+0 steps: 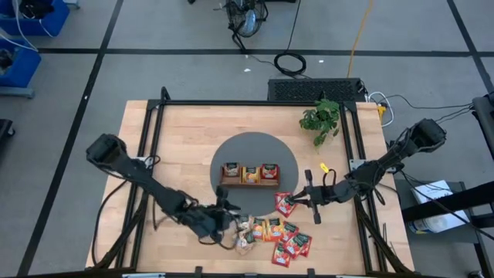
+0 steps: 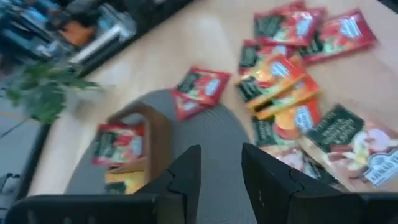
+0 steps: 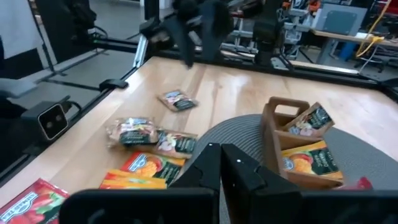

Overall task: Pick & Place Tea
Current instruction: Put the red tea bag into the right section of the wooden organizer

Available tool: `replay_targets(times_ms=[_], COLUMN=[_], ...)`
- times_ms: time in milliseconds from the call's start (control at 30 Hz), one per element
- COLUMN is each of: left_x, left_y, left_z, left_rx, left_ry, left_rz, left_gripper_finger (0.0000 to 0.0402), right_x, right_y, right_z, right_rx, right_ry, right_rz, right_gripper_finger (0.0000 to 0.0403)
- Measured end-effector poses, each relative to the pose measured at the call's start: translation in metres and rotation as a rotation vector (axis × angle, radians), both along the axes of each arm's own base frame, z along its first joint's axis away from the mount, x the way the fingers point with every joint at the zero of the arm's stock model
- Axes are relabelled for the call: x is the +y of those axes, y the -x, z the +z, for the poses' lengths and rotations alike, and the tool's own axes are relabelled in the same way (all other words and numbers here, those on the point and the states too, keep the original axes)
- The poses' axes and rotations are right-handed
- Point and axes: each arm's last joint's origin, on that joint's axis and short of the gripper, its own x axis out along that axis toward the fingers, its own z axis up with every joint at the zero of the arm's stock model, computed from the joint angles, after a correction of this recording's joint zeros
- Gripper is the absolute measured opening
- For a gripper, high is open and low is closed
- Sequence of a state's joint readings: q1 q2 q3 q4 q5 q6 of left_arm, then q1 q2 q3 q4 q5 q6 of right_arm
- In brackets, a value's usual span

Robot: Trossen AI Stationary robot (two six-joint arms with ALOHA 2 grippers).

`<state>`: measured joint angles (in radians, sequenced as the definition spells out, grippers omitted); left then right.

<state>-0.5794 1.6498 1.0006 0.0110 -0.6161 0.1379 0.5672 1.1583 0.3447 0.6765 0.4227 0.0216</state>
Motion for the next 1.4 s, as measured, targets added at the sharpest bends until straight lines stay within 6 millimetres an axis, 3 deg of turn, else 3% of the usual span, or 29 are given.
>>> replay_targets(times_ms=[167,500,733,833,1000,1100,1267,1400], left_x=[0.011,0.029,0.067,0.076,0.063,0.05,0.048,0.046], left_y=[0.037,0.091,0.088,0.078,0.045,0.011,-0.057,-0.09], left_z=[0.021,0.025,-0.022,-0.032,-0.019,-0.023,-0.023,-0.035], left_rx=[-0.154,-0.356,-0.228,-0.206,-0.249,-0.187,-0.152,-0.041], left_ry=[0.111,0.146,0.04,0.117,0.288,0.229,0.167,0.192], left_rz=[-0.023,-0.073,0.095,0.103,-0.146,-0.182,-0.238,-0.282], left_gripper_finger=[0.012,0.012,0.012,0.012,0.012,0.012,0.012,0.012], right_x=[0.003,0.011,0.008,0.005,0.003,0.001,-0.001,-0.002], right_y=[0.002,0.006,0.011,0.019,0.031,0.036,0.038,0.04], right_z=[0.004,0.01,-0.003,-0.016,-0.031,-0.037,-0.041,-0.046], right_rx=[-0.04,-0.096,-0.025,0.021,0.057,0.072,0.096,0.142], right_ry=[0.008,0.014,-0.069,-0.134,-0.155,-0.161,-0.17,-0.258], right_rz=[-0.051,0.005,-0.037,-0.076,-0.096,-0.096,-0.1,-0.13], right_gripper_finger=[0.0001,0.0001,0.0001,0.0001,0.0001,0.0,0.0,0.0])
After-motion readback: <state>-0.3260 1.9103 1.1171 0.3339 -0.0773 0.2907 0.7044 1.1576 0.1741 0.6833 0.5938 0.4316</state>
